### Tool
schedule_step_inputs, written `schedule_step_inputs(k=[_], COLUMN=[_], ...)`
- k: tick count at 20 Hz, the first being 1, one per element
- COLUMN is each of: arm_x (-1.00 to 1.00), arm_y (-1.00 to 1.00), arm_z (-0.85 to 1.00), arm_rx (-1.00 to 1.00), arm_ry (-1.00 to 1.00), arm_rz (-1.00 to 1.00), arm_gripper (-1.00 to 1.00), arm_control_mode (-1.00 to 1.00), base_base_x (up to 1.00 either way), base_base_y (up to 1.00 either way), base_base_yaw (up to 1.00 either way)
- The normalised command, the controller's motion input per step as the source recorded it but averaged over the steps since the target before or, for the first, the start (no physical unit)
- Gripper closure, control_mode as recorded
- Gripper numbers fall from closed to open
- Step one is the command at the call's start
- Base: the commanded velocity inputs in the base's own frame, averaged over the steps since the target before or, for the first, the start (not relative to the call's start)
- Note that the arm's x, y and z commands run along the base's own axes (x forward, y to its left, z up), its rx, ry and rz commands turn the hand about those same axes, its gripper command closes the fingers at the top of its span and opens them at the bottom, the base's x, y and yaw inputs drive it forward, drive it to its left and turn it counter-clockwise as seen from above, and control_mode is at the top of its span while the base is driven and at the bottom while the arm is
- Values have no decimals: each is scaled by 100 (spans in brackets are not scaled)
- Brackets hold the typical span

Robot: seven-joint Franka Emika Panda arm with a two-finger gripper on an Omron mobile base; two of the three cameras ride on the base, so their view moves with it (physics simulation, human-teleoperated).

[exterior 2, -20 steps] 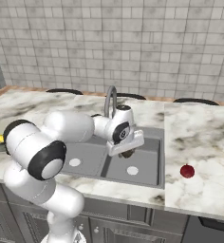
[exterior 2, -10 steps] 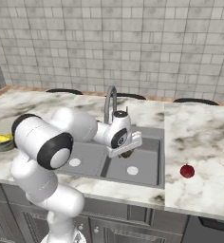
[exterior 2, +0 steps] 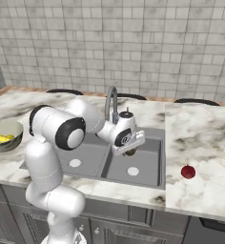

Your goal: There is a mixed pile of frozen fruits and vegetables on the counter. Locate all the frozen vegetables and place the items in a bowl on the counter. Take all the frozen fruits and defrost them in a running sink.

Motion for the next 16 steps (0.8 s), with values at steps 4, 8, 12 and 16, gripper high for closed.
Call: schedule_step_inputs(k=[4,8,12,16], arm_x=[30,5,0,8], arm_y=[-22,-6,0,0], arm_z=[-36,-42,-51,-37], arm_rx=[5,3,0,0], arm_ry=[-4,-7,-5,-2], arm_rz=[4,2,3,4], arm_gripper=[100,100,100,100], arm_control_mode=[-100,-100,-100,-100], base_base_x=[0,0,0,0], base_base_y=[0,0,0,0], base_base_yaw=[0,0,0,0])
